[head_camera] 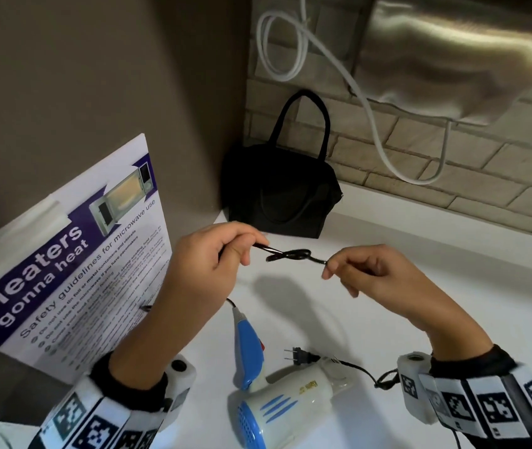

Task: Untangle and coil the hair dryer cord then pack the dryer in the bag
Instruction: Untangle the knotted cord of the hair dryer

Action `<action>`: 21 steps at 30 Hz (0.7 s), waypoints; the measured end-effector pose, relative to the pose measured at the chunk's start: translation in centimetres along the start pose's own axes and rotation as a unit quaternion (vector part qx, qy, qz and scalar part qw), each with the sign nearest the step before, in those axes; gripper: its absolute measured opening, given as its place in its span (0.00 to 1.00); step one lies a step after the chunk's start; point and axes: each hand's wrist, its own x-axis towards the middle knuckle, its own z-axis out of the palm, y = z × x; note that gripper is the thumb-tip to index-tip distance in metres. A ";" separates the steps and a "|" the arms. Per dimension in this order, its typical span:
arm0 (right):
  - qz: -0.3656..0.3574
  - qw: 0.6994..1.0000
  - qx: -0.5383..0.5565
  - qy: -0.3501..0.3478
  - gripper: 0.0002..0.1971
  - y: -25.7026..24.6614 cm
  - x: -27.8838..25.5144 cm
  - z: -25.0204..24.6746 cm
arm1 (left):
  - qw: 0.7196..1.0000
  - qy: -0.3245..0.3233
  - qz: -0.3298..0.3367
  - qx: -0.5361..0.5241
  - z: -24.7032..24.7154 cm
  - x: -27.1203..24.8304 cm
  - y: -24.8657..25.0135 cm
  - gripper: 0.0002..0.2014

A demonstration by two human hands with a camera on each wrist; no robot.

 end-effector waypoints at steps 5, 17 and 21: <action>-0.014 0.988 0.090 0.123 0.10 0.0 0.0 -1.2 | 0.996 0.017 -0.042 0.075 -0.1 -0.6 -1.6 0.12; -0.040 0.988 0.138 0.052 0.11 -0.8 -0.5 -0.5 | 0.998 -0.057 -0.012 0.022 0.7 -0.7 -1.4 0.14; -0.033 0.991 0.124 0.019 0.12 -1.3 -0.5 0.3 | 0.998 -0.063 -0.002 -0.015 1.0 -0.5 -0.8 0.14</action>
